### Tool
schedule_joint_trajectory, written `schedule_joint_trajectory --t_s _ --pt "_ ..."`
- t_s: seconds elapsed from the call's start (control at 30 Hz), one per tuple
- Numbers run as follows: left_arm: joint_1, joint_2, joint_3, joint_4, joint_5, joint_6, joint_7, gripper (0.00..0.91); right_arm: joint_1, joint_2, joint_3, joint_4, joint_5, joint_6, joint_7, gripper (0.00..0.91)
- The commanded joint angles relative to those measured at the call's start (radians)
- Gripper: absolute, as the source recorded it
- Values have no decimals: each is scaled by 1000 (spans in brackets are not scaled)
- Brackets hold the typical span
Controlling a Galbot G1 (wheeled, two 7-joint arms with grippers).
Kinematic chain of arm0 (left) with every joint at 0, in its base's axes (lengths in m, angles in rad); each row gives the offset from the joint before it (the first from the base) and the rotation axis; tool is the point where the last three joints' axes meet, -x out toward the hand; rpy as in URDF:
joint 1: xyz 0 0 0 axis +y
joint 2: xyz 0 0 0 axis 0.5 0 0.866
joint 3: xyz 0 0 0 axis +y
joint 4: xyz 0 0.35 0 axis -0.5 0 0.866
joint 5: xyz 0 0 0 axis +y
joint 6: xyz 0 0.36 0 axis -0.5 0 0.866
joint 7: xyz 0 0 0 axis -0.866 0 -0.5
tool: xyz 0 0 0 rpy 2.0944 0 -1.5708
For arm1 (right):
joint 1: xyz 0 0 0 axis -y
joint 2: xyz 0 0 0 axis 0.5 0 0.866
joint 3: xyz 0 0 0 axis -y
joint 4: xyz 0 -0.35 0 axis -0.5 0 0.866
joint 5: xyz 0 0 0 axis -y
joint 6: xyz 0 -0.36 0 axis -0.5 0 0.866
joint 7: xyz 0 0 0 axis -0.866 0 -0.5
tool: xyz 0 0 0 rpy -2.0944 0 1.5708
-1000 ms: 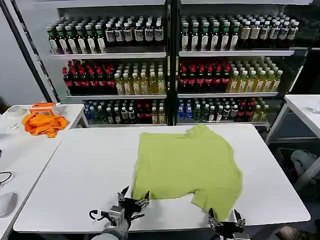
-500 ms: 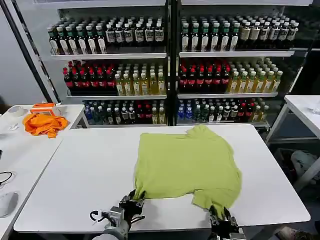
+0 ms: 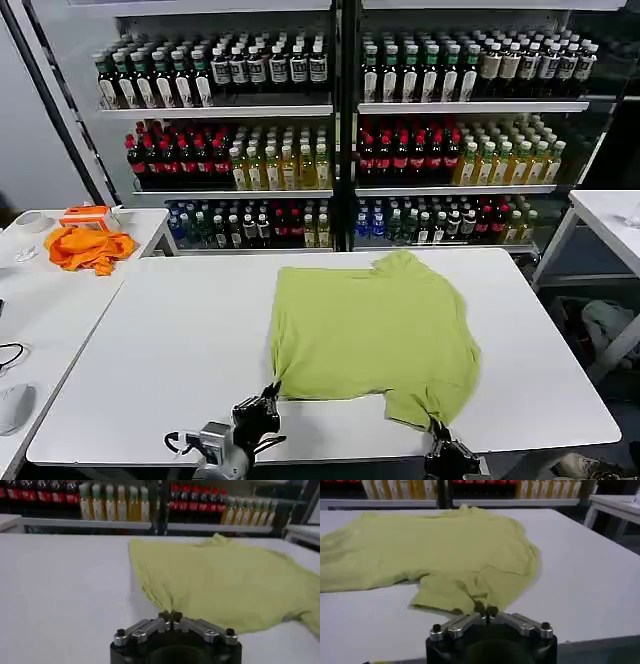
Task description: Fold and organize the clothes.
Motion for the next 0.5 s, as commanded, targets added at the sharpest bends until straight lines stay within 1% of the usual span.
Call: schedule_joint_trajectory --t_s 0.03,0.1,0.13,0.17,0.23,0.3,0.37,0.5 --pt "76 20 -47 -147 -71 -36 29 20 -48 -4 8 116 -9 23 -16 0" --pt "90 27 -54 -172 -79 -46 34 20 -63 -8 16 144 -10 31 -25 0" --pt "99 34 -62 -189 -76 -54 45 20 -84 -21 20 170 -16 47 -38 0" --pt "105 43 -67 -198 -70 -60 49 20 -101 -42 26 184 -37 81 -53 0" --pt "112 59 -74 -214 -65 -65 52 20 -126 -71 49 209 -41 110 -61 0" --pt "112 72 -78 -222 -66 -69 50 20 -123 -90 81 219 -31 122 -64 0" --pt "97 82 -78 -219 -68 -75 48 20 -88 -103 123 220 -1 128 -65 0" --pt "45 96 -64 -172 -77 -79 43 20 19 -119 153 181 30 123 -75 0"
